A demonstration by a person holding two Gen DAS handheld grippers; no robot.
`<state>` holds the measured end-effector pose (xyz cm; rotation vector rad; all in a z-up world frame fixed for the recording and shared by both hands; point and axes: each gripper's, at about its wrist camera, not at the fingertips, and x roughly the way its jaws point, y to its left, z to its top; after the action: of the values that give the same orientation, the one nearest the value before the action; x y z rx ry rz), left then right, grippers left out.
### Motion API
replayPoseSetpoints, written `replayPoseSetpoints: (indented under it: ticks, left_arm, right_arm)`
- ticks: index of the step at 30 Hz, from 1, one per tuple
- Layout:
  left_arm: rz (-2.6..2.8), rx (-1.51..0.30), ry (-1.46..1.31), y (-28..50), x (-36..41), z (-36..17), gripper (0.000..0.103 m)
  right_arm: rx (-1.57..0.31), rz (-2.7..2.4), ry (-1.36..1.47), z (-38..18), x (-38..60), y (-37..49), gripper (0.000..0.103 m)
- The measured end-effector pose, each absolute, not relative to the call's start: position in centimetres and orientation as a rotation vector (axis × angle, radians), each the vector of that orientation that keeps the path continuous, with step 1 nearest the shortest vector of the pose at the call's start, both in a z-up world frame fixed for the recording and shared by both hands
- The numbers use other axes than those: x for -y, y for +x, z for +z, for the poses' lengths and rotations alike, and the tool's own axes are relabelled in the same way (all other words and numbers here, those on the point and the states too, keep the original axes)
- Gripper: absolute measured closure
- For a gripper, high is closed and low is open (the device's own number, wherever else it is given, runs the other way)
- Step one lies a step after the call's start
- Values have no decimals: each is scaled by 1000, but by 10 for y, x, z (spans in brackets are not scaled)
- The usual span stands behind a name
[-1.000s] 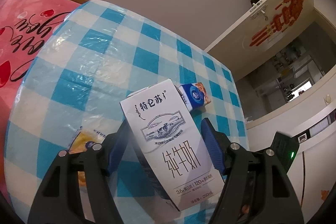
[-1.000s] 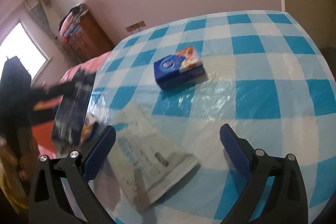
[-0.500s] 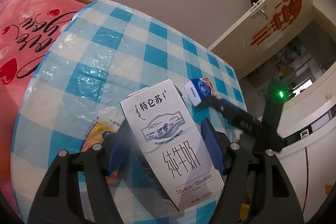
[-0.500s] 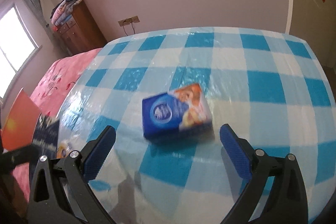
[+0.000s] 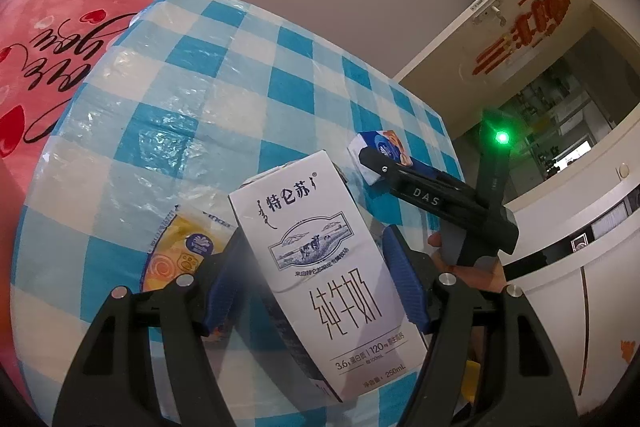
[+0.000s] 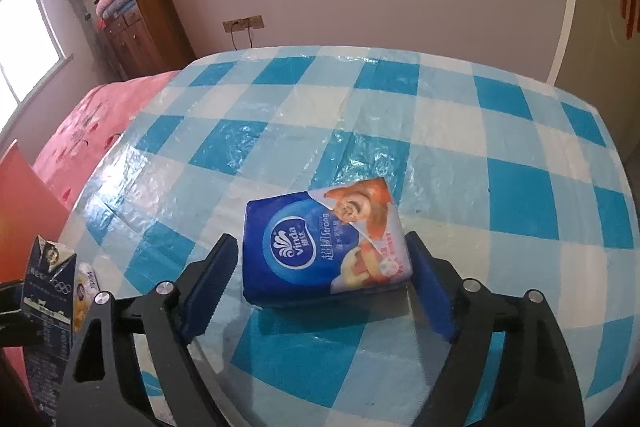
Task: Collect trash
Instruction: 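Grasp the blue Vinda tissue pack with the right tool, then carry the milk carton and tissue pack over the bucket and open both tools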
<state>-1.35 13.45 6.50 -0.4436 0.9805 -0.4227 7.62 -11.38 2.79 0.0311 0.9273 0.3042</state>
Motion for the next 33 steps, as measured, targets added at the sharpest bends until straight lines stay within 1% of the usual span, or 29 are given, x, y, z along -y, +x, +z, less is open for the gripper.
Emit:
replayPoseSetpoints:
  ticks: [4,9,21,33]
  left_arm:
    - [-427,-981,-444,-14,-134,64,34]
    - [-431,-985,-439,-17,-133,64,34]
    - [-434,-962,-425,-31,-136,73,34]
    - [-463,-925,-415,-55,-137,89,34]
  right_arm:
    - [-918,286,5,27,112,74,27]
    - [-912,267,7,28,114,69,28]
    - [-854,229,119,43,139,34,28]
    - [-866,242,234,53,147,-20,28]
